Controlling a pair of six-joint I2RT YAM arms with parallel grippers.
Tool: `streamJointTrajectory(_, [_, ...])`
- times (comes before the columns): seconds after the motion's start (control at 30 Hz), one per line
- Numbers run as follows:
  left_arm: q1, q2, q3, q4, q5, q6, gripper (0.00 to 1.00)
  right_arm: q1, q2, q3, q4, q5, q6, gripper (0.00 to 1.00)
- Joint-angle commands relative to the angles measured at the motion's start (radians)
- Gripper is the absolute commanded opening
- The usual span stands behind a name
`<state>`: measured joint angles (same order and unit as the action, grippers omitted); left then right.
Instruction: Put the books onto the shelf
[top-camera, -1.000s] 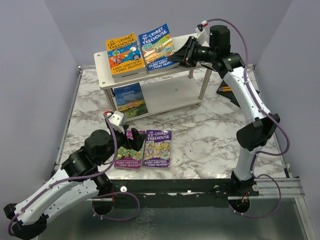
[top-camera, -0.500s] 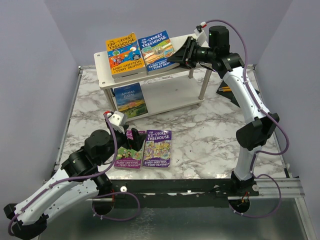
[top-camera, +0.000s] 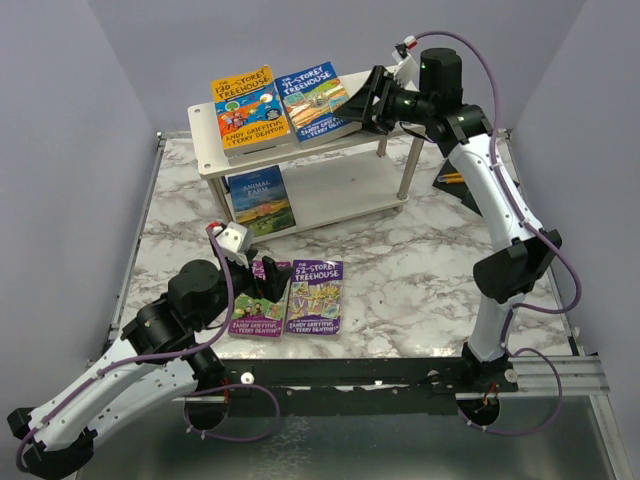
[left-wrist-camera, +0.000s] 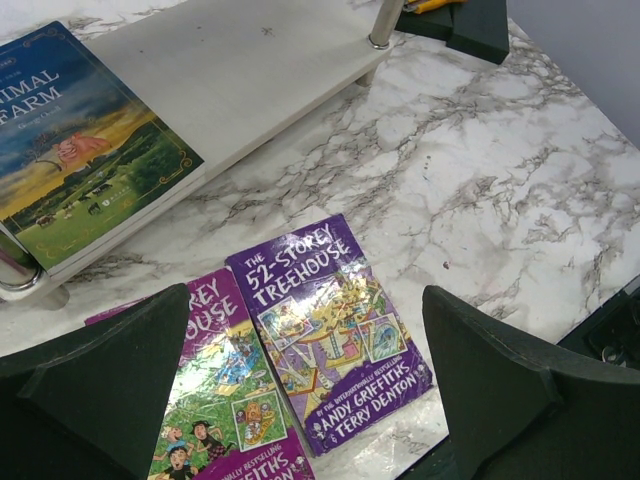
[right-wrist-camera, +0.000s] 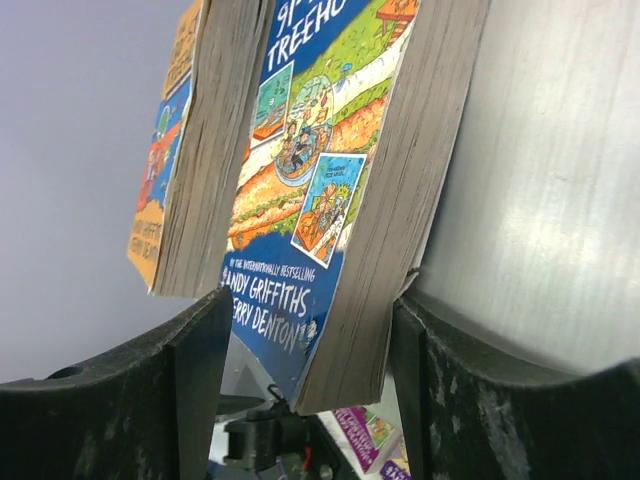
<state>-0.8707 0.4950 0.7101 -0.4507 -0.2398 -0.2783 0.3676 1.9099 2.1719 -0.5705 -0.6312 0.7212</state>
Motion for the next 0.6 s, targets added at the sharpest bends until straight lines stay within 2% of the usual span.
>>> streamJointTrajectory(0.0, [0.002, -0.014, -0.01, 0.018, 0.013, 0.015, 0.99, -0.001, -0.058, 0.006, -0.088, 0.151, -0.105, 0.67])
streamJointTrajectory(0.27, [0.002, -0.019, -0.01, 0.018, 0.014, 0.015, 0.99, 0.0, -0.107, -0.019, -0.082, 0.301, -0.202, 0.7])
streamJointTrajectory(0.57, [0.001, -0.023, -0.012, 0.018, 0.011, 0.016, 0.99, 0.001, -0.057, 0.021, 0.019, 0.362, -0.188, 0.61])
